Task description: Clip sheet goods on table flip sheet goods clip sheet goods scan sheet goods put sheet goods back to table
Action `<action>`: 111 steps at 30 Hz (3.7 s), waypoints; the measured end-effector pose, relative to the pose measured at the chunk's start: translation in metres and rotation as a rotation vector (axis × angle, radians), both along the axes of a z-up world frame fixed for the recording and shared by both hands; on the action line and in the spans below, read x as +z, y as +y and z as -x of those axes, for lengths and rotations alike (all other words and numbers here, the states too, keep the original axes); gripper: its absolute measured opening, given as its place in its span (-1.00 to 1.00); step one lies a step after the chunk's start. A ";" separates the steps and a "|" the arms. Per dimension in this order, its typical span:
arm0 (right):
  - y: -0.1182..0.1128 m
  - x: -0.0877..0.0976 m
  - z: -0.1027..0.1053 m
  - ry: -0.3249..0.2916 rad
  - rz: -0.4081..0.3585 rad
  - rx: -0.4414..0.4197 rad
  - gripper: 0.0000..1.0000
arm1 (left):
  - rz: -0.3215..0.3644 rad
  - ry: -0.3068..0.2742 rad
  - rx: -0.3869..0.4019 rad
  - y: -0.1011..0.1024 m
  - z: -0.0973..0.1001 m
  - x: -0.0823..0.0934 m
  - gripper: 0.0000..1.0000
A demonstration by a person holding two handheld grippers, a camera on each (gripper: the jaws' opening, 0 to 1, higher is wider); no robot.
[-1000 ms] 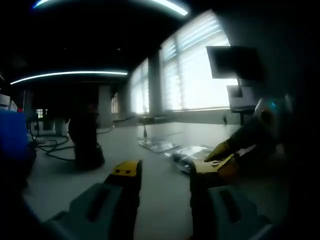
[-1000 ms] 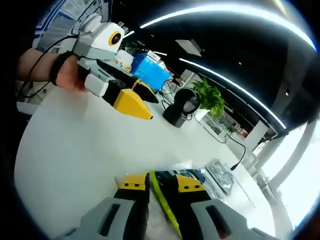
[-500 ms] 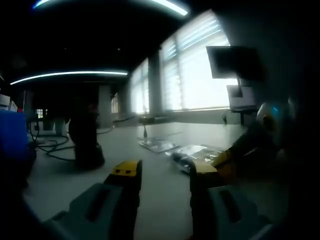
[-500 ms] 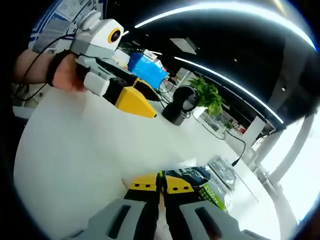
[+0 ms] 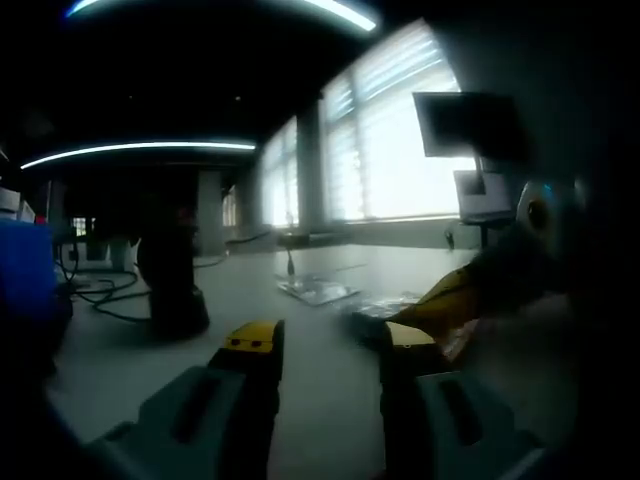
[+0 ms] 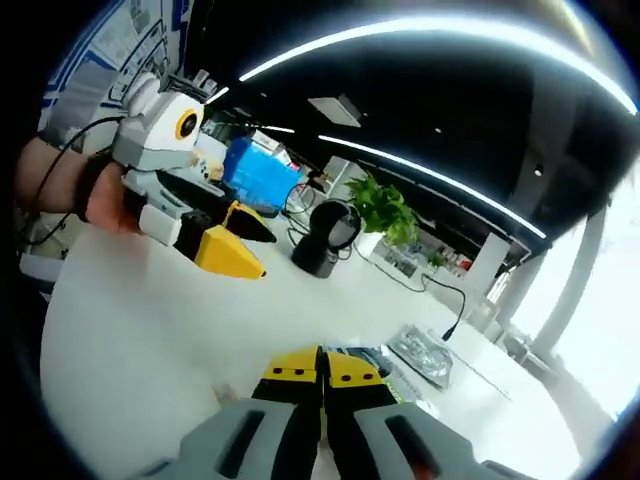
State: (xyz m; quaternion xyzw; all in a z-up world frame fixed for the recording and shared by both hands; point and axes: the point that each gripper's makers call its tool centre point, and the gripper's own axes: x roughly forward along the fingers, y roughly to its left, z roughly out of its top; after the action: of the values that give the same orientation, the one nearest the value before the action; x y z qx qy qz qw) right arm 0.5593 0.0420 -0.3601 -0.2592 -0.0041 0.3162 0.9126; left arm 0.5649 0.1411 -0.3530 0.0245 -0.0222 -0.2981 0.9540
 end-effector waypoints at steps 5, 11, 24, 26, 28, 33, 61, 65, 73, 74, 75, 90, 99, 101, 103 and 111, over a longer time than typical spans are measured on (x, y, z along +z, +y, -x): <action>-0.004 0.005 0.008 -0.007 -0.014 -0.002 -1.00 | -0.001 0.000 -0.001 0.000 0.000 0.000 -0.38; -0.019 -0.007 0.029 -0.031 0.072 0.013 -1.00 | -0.001 0.000 0.000 0.000 -0.001 0.000 -0.38; -0.020 -0.038 0.035 -0.105 0.226 0.056 -0.98 | -0.018 0.002 0.005 0.000 -0.002 -0.002 -0.38; -0.020 -0.039 0.034 -0.106 0.229 0.057 -0.95 | -0.019 0.001 0.005 0.001 -0.002 -0.002 -0.38; -0.019 -0.039 0.033 -0.108 0.227 0.056 -0.92 | -0.018 0.002 0.007 0.001 -0.003 -0.002 -0.38; -0.016 -0.037 0.025 -0.124 0.234 0.055 -0.84 | -0.017 0.001 0.004 0.001 -0.002 -0.002 -0.38; -0.029 -0.004 0.009 -0.107 0.068 -0.008 -1.00 | -0.010 -0.001 0.005 0.001 -0.001 -0.001 -0.38; -0.039 0.014 0.003 -0.104 -0.025 -0.054 -1.00 | -0.010 -0.001 0.006 0.001 -0.001 -0.001 -0.38; -0.068 0.039 -0.012 -0.063 -0.227 -0.164 -1.00 | -0.008 -0.002 0.006 0.001 0.000 0.000 -0.38; -0.072 0.042 -0.014 -0.060 -0.254 -0.173 -1.00 | -0.008 -0.002 0.005 0.001 0.000 0.000 -0.38; -0.077 0.046 -0.017 -0.057 -0.281 -0.187 -1.00 | -0.008 -0.003 0.005 0.001 0.000 0.000 -0.38; -0.139 0.073 -0.031 -0.061 -0.523 -0.368 -1.00 | -0.009 -0.002 0.007 0.000 0.001 -0.001 -0.38; -0.173 0.077 -0.028 -0.077 -0.613 -0.444 -1.00 | -0.010 -0.002 0.008 0.000 0.000 -0.001 -0.38; -0.177 0.078 -0.027 -0.090 -0.617 -0.459 -1.00 | -0.009 -0.002 0.009 0.000 0.000 0.000 -0.38; -0.181 0.078 -0.026 -0.095 -0.621 -0.468 -1.00 | -0.009 -0.002 0.010 0.001 0.000 0.000 -0.38; -0.192 0.082 -0.023 -0.101 -0.655 -0.487 -1.00 | -0.013 -0.001 0.010 0.000 -0.001 -0.001 -0.38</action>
State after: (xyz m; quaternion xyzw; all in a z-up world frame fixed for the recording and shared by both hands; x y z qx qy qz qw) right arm 0.5823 -0.1496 -0.2784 0.0363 -0.0877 0.0601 0.9937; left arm 0.5658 0.1415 -0.3541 0.0306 -0.0205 -0.2936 0.9552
